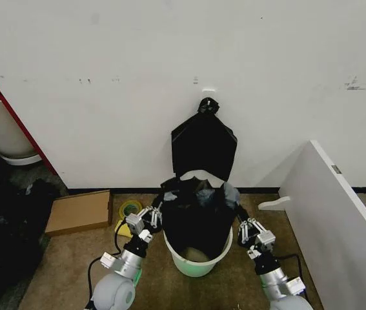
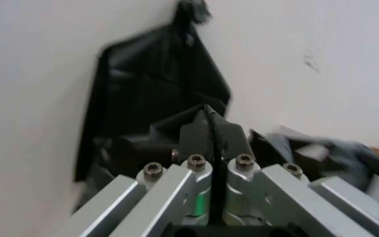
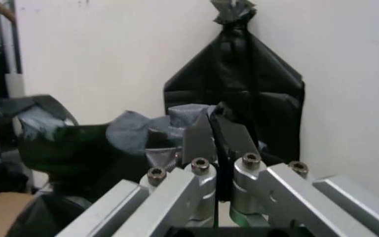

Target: Place the garbage bag over the trash bin.

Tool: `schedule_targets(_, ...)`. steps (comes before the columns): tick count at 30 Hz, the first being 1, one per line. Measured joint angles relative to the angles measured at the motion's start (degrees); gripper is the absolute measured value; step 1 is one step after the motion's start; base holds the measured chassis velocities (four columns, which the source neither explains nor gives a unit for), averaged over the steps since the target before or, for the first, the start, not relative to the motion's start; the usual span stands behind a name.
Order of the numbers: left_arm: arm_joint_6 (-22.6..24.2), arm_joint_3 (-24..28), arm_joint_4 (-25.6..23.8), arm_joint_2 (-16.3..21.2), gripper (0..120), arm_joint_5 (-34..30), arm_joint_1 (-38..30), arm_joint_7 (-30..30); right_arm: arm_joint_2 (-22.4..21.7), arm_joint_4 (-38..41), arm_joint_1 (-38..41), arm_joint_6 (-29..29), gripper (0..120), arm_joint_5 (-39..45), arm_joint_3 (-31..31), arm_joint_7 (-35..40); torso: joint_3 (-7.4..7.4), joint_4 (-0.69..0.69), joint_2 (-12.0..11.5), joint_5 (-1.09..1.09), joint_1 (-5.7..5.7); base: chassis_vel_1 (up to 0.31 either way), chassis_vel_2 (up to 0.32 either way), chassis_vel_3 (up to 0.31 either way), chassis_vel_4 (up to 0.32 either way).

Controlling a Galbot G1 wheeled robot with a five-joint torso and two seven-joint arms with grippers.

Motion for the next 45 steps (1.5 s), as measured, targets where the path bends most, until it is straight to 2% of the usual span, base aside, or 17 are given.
schedule_targets(6,0.1,1.1,2.9,1.5,0,3.7,1.9,3.5,-1.1,-3.2,-0.1,2.2,0,-0.1,0.8,-5.0,0.0,0.01,0.0,0.0,0.0,0.0,0.0,0.0,0.0)
schedule_targets(13,-0.1,0.9,5.4,1.8,0,8.9,2.4,1.4,-3.3,-6.3,-2.1,3.5,0,-3.0,2.8,-6.4,0.0,0.0,0.0,0.0,0.0,0.0,0.0,0.0,0.0)
schedule_targets(18,-0.3,-0.7,1.5,3.1,0,11.9,5.3,-4.2,-6.6,-6.3,-5.3,6.0,0,3.2,4.4,-13.6,0.0,0.0,0.0,0.0,0.0,0.0,0.0,0.0,0.0)
schedule_targets(21,-0.3,-2.0,-2.6,6.1,0,14.6,9.1,-10.7,-9.4,-6.4,-8.0,8.3,0,7.4,6.0,-20.1,0.0,-0.01,0.0,0.0,0.0,0.0,0.0,0.0,0.0)
schedule_targets(23,-0.3,-2.2,-3.6,7.0,0,15.3,10.2,-12.5,-10.0,-6.5,-8.5,8.6,0,8.1,6.3,-21.2,0.0,0.0,0.0,0.0,0.0,0.0,0.0,0.0,0.0)
schedule_targets(25,0.0,-2.4,-5.8,9.6,0,17.0,12.8,-16.6,-11.4,-6.5,-9.6,9.0,0,9.4,6.7,-22.4,0.0,0.01,0.0,0.01,0.0,0.0,0.0,0.0,0.0)
schedule_targets(29,1.7,-2.1,-10.1,14.3,0,18.4,16.8,-22.0,-14.4,-2.8,-13.6,6.9,0,9.7,6.2,-18.6,0.0,0.0,0.0,0.0,0.0,0.0,0.0,0.0,0.0)
schedule_targets(30,4.8,-2.1,-13.8,16.6,0,17.6,18.7,-25.3,-16.6,2.7,-17.2,3.1,0,9.2,4.8,-11.3,0.0,0.0,0.0,0.0,0.0,0.0,0.0,0.0,0.0)
schedule_targets(33,7.8,-1.9,-15.7,17.8,0,17.1,19.6,-28.0,-18.1,6.6,-19.8,-0.3,0,10.4,3.1,-6.1,0.0,0.0,0.0,-0.01,0.0,0.0,0.0,0.0,0.0)
schedule_targets(35,8.6,-1.8,-15.8,18.0,0,17.1,19.7,-28.9,-18.4,7.2,-20.3,-1.0,0,11.0,2.7,-5.5,0.0,0.0,0.0,-0.01,0.0,0.0,0.0,0.0,0.0)
schedule_targets(38,12.7,-0.7,-15.2,18.5,0,18.1,19.9,-33.0,-18.8,7.9,-21.0,-3.7,0,12.1,1.4,-5.0,0.0,0.0,0.0,0.0,0.0,0.0,0.0,0.0,0.0)
schedule_targets(45,18.1,0.9,-14.4,18.2,0,18.3,20.1,-37.5,-18.8,1.2,-19.0,-3.5,0,5.5,2.0,-6.9,0.0,0.0,0.0,0.01,-0.01,0.0,0.0,0.0,0.0)
